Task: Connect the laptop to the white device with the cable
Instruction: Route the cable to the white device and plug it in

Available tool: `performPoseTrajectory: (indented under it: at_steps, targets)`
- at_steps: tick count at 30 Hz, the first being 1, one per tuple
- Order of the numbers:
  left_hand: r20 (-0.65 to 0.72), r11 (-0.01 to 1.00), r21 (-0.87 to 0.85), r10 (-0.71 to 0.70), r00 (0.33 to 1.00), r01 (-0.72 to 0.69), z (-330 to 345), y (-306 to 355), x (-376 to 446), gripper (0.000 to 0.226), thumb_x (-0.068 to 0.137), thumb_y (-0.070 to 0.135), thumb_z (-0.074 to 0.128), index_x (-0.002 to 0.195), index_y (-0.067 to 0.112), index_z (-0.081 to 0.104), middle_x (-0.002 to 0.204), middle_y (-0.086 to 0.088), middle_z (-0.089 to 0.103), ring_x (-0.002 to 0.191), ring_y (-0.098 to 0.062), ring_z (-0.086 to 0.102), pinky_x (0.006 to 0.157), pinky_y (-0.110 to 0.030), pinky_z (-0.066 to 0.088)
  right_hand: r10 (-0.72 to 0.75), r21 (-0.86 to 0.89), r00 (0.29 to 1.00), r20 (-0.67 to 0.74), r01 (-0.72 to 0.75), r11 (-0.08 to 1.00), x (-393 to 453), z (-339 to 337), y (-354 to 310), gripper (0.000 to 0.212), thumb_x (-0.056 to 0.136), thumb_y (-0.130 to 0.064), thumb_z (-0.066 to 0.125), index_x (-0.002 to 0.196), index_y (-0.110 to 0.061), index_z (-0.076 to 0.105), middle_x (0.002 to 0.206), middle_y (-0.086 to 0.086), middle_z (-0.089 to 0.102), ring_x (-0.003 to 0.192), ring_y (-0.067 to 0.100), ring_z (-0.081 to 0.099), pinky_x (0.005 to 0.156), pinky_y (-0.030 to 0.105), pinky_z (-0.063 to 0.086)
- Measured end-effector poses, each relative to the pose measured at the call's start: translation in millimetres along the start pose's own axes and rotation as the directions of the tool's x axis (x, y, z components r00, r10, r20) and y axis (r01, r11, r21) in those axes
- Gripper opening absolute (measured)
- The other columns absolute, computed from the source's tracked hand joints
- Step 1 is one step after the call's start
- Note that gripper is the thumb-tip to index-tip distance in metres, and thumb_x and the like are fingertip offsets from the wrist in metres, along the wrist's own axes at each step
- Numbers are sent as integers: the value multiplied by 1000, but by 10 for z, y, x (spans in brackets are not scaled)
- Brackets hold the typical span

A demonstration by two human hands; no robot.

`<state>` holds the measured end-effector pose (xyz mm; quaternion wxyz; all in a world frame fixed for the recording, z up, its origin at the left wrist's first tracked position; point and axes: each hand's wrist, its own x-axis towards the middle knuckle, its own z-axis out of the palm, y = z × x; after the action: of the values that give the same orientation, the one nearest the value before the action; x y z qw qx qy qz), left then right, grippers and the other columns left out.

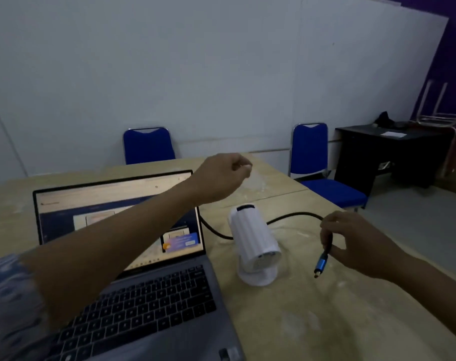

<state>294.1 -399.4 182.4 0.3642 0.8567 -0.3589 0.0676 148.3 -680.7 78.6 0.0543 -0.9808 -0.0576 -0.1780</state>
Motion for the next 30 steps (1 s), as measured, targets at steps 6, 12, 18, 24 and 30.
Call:
performPoseTrajectory:
  at_steps: [6,12,18,24,30]
  targets:
    - [121,901,-348,-231,965,259,150,34,-1088,22,99,35,50,116,29,64,100,15,74,78,-3,72,63,-20,48,-197,-257,939,281,271,928,-390,-48,-297,25,79,-66,44,80,-41,50,96,-18,67,114,3,55,116,39,32]
    - [193,583,-681,-441,876,444,665,26,-1705,21,96,29,58,115,22,64,114,-3,72,98,-26,69,72,-33,52,-35,413,976,215,-58,909,-725,323,-822,49,97,-59,39,70,-21,54,56,-7,55,49,6,49,52,27,39]
    - [205,578,-717,-361,910,391,1007,343,-1846,32,98,30,55,129,26,56,124,2,66,106,-16,66,81,-28,51,207,843,966,152,-236,482,-799,564,-1293,47,100,-51,42,58,-31,44,50,-12,39,44,3,33,45,19,27]
    - [184,705,-615,-305,934,352,1151,513,-1723,36,100,27,52,136,21,56,121,2,66,101,-8,66,69,-9,47,247,923,950,191,-260,283,-856,596,-1431,49,96,-61,39,60,-28,43,57,-4,33,49,9,26,46,20,23]
    - [77,711,-624,-358,931,325,1341,524,-1626,26,96,30,60,119,22,68,98,14,67,91,-2,66,61,-4,45,274,920,943,191,-269,286,-885,696,-1410,64,92,-70,41,74,-10,53,62,9,37,53,13,32,50,31,22]
